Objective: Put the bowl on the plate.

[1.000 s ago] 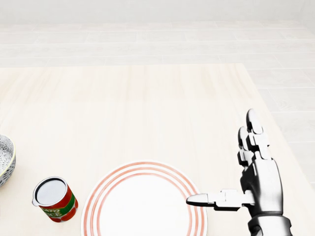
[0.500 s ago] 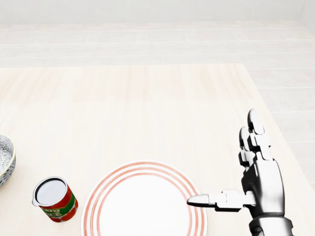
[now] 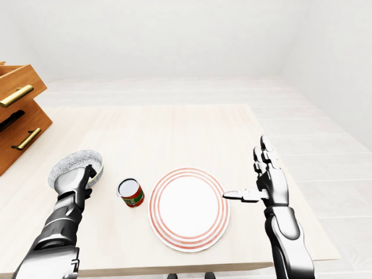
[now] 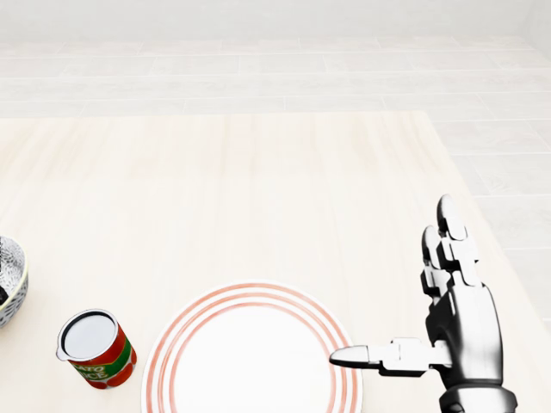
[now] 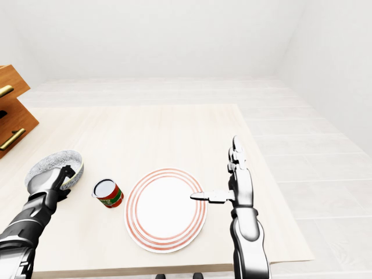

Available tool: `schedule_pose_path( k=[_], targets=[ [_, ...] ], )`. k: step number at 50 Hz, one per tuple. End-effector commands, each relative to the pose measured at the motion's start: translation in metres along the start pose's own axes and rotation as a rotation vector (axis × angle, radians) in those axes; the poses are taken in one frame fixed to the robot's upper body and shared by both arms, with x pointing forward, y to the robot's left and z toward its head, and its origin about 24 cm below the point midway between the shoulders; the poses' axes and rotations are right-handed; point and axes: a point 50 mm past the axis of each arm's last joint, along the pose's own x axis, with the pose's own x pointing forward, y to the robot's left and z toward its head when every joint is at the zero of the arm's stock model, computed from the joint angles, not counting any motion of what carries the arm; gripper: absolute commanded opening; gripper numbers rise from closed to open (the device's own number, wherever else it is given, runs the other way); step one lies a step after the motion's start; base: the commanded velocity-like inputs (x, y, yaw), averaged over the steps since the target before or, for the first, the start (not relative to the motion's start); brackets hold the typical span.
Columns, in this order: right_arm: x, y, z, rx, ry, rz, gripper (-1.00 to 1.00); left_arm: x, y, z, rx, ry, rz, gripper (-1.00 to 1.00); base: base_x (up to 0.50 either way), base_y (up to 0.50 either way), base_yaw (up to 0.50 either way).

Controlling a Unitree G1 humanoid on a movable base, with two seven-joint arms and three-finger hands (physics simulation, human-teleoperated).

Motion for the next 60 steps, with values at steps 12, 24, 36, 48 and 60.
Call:
schedule_pose_path(
  k=[12, 24, 36, 48, 60],
  targets=[
    [-0.002, -0.001, 0.007, -0.006, -0.027, -0.002, 1.00, 0.000, -0.003, 0.003, 0.003, -0.006, -0.034, -0.45, 0.00, 0.00, 0.00],
    [-0.002, 0.000, 0.010, -0.005, -0.041, 0.000, 1.00, 0.000, -0.004, 0.002, 0.004, -0.006, -0.042, -0.97, 0.00, 0.00, 0.00],
    [-0.001, -0.001, 0.014, -0.004, -0.060, 0.002, 1.00, 0.003, 0.004, 0.003, -0.004, -0.012, -0.028, -1.00, 0.00, 0.00, 0.00],
    [0.001, 0.001, 0.017, -0.005, -0.076, 0.008, 1.00, 0.004, 0.010, 0.004, -0.006, -0.019, 0.002, -1.00, 0.00, 0.00, 0.00],
    [-0.001, 0.001, 0.014, -0.002, -0.060, 0.005, 1.00, 0.004, 0.017, 0.005, 0.000, -0.043, 0.054, -1.00, 0.00, 0.00, 0.00]
  ],
)
